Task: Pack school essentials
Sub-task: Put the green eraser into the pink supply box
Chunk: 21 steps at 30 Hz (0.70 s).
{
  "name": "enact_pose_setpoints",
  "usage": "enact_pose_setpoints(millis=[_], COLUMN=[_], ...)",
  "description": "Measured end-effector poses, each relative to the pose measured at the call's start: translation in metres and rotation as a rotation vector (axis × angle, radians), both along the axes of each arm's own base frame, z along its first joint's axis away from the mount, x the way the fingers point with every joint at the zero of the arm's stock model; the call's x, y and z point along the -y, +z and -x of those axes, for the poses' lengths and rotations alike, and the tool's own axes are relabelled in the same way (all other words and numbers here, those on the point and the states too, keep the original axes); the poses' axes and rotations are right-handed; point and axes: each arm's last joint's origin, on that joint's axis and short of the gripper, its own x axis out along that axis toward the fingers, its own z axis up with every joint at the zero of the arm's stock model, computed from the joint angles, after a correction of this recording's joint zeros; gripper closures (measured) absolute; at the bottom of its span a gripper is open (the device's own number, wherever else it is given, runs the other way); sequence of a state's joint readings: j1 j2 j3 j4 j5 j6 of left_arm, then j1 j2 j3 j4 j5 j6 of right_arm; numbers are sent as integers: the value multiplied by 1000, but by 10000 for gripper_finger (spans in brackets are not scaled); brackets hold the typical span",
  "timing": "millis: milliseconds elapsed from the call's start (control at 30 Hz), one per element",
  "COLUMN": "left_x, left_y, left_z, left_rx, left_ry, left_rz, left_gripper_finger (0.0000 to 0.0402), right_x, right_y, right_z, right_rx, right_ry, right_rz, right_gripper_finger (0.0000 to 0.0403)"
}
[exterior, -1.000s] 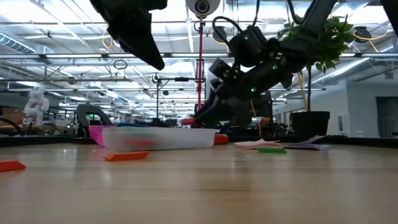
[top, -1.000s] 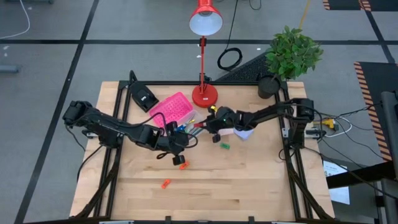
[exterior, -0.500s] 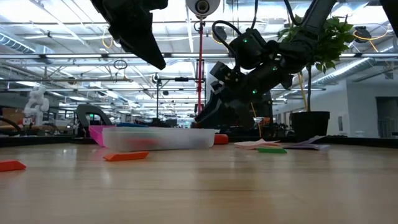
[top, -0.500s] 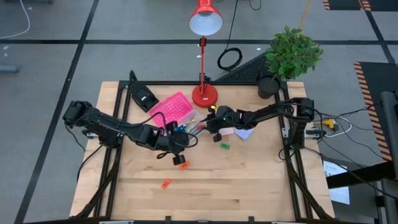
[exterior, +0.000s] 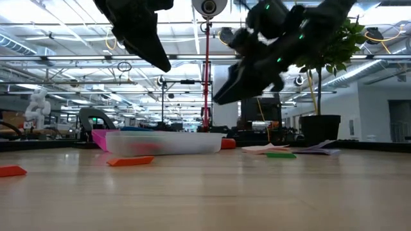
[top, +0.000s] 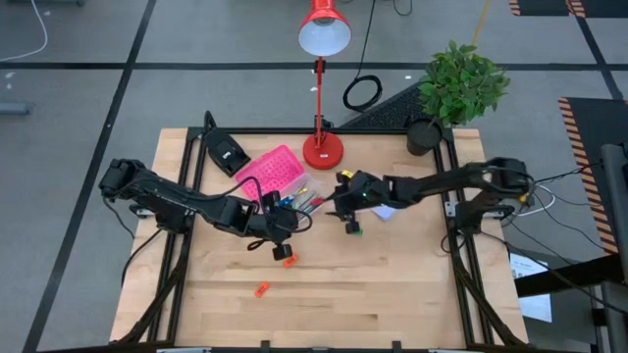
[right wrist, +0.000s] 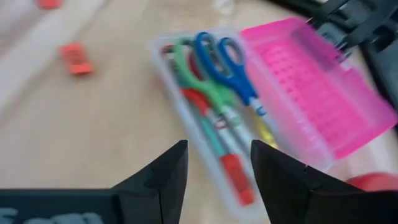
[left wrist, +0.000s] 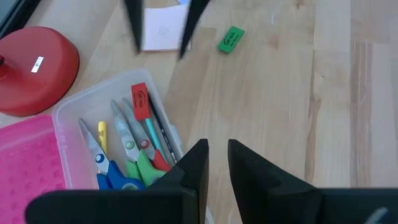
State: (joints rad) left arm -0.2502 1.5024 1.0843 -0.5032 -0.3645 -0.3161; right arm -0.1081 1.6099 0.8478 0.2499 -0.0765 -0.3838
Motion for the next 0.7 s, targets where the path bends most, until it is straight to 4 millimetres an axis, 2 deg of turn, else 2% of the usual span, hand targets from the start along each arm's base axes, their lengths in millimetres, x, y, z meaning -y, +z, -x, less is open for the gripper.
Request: enact_pose_setpoints(millis=[133, 333, 533, 700], left_x=[0, 0, 1, 1], left_y=[0, 1, 2, 3], left_z=[0, -1, -3, -4], left_rx=[6, 22, 43, 50], left_ry=[1, 11, 14, 14], left_rz=[2, 14, 23, 24], left_gripper_finger=[337, 337, 337, 337], right_x=[-21, -49, -68, -77], right_y=[10, 7, -11, -28], right_z=[19, 54, 90, 105], right_rx=[-54, -61, -74, -62], right_ry=[10, -36, -183, -237], right_rz=[-79, -169, -115, -147], right_gripper_finger=[232, 232, 231, 213])
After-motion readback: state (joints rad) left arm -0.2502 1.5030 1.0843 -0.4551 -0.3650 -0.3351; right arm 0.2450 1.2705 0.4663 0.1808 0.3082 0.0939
